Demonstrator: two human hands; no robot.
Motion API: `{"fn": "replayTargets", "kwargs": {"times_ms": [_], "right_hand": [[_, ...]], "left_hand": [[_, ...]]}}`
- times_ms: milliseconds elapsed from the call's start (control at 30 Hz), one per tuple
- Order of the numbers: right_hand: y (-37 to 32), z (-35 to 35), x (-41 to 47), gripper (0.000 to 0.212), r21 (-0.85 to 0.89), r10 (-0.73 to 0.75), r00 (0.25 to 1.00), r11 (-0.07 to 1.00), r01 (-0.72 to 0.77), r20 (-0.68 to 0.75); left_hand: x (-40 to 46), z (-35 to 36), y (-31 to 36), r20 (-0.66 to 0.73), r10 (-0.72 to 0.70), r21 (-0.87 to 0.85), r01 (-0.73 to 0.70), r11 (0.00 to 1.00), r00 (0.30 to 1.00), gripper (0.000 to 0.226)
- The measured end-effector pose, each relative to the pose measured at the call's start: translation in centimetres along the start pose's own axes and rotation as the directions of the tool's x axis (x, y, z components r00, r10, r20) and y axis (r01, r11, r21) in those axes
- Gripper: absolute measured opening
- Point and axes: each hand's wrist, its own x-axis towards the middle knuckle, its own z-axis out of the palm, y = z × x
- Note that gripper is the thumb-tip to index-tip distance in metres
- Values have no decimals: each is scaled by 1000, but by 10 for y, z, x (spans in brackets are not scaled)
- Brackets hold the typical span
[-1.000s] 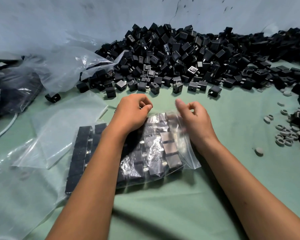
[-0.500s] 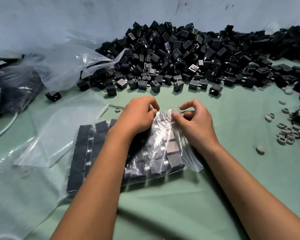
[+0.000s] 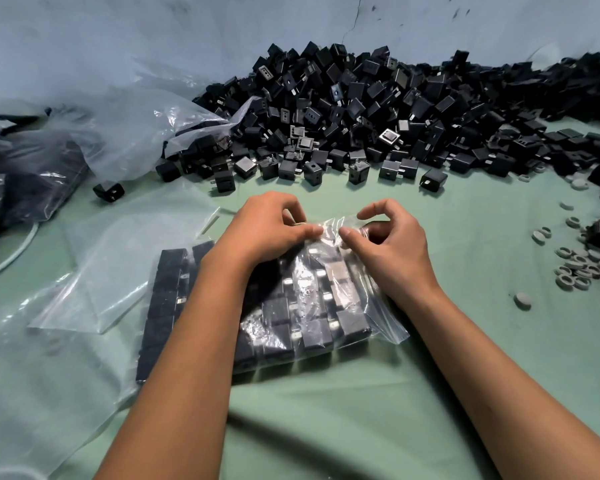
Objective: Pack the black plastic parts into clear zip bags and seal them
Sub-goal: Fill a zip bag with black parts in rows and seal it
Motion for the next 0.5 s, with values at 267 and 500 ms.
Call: {"fn": "replayTargets", "kwargs": {"times_ms": [267, 500], "right_hand": [[0, -1, -1, 37, -51, -31, 997, 998, 35, 76], [8, -6, 6, 30, 44, 44, 999, 998, -44, -11]], "left_hand": [[-3, -2, 2, 60, 16, 19, -17, 1000, 998, 36], [0, 26, 31, 11, 92, 223, -92, 970, 996, 54]]}}
